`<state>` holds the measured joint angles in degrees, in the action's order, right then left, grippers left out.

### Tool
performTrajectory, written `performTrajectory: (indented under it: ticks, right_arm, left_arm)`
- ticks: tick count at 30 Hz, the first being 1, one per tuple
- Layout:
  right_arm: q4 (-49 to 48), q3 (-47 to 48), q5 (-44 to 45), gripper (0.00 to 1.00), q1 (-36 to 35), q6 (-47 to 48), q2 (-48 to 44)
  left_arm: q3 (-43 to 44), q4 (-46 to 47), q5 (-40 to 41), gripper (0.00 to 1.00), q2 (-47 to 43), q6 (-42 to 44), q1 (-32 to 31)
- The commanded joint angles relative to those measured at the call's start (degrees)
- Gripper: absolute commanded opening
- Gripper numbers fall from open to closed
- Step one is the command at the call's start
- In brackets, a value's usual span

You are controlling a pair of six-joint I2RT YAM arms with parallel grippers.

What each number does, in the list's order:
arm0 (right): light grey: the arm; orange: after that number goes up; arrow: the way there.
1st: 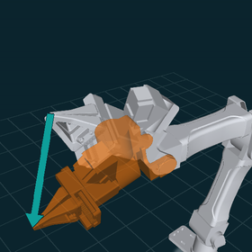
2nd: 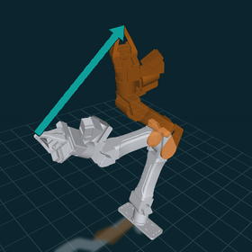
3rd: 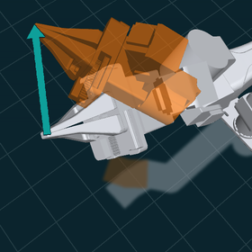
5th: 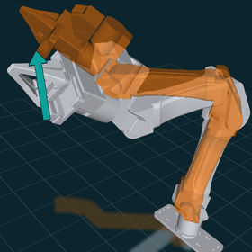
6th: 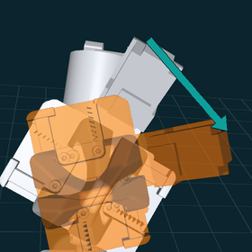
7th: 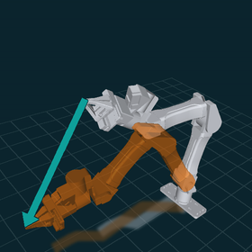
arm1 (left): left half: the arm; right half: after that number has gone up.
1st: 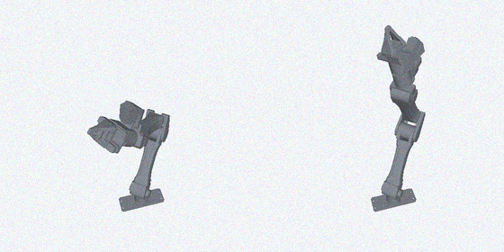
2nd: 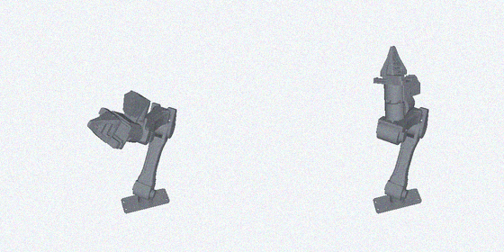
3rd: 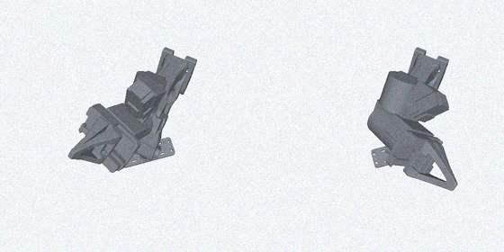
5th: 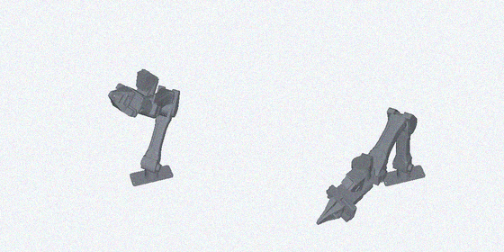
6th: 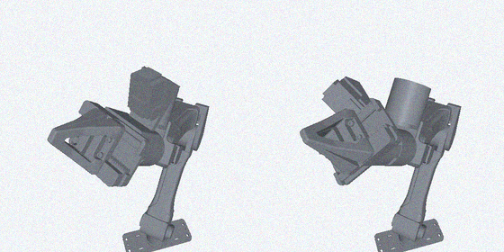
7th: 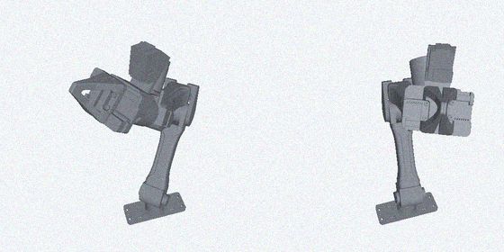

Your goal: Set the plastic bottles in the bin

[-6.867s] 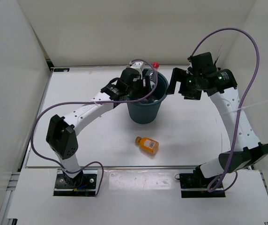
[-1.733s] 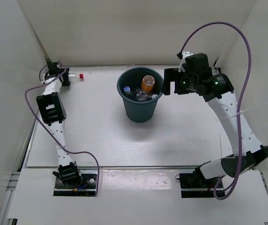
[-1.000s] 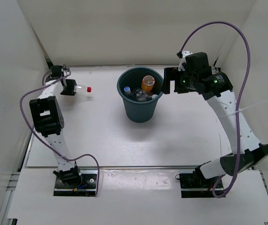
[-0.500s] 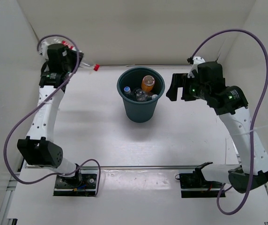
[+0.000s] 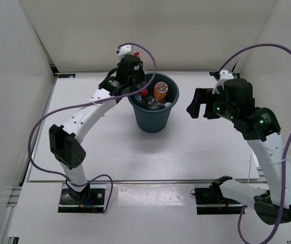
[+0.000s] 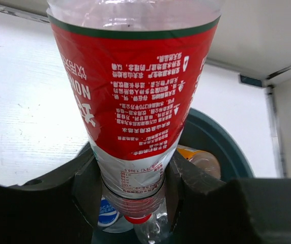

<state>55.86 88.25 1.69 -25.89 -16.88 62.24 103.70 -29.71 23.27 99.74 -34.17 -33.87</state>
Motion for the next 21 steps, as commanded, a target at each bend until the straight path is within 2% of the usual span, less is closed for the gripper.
performTrajectory:
  ticks: [1,6,7,9,10,11,12,15,18,21]
  right_arm:
    - [1.27,-0.09,1.82,1.00,0.23,1.23,-2.20]
    - [2.59,-0.09,2.35,1.00,0.23,3.17,-3.88]
    - [2.59,-0.09,2.96,1.00,0.23,3.78,-4.49]
    - [2.59,-1.40,3.57,1.00,0.23,3.79,-5.19]
    - [2.59,-1.93,3.58,1.00,0.23,3.79,-5.72]
    - [2.59,-1.94,4.10,1.00,0.23,3.79,-5.72]
    - [2.59,-2.90,4.11,1.00,0.23,3.79,-6.25]
    - [1.54,-5.27,4.11,1.00,0.23,3.18,-6.86]
    - [1.01,-6.60,4.63,1.00,0.23,1.86,-6.87]
    - [-0.39,-8.26,4.63,1.00,0.23,1.33,-7.39]
  left_arm:
    - [3.43,1.06,7.57,0.34,2.02,5.87,-4.44]
    - [3.44,1.06,14.42,0.37,6.69,6.39,-7.96]
    - [3.44,1.06,15.57,0.39,6.69,6.40,-8.66]
    - [3.44,1.06,18.12,0.49,7.21,7.02,-9.55]
    - [3.44,1.06,19.09,0.60,7.22,7.71,-10.42]
    - [4.13,1.06,22.32,0.78,7.22,7.72,-11.65]
    - [4.75,1.06,24.44,1.00,7.22,7.72,-12.44]
    - [8.86,1.06,30.14,1.00,6.69,11.14,-15.43]
    - [13.62,1.06,30.87,1.00,6.08,15.10,-17.89]
    - [14.16,1.06,32.36,1.00,3.80,16.16,-19.65]
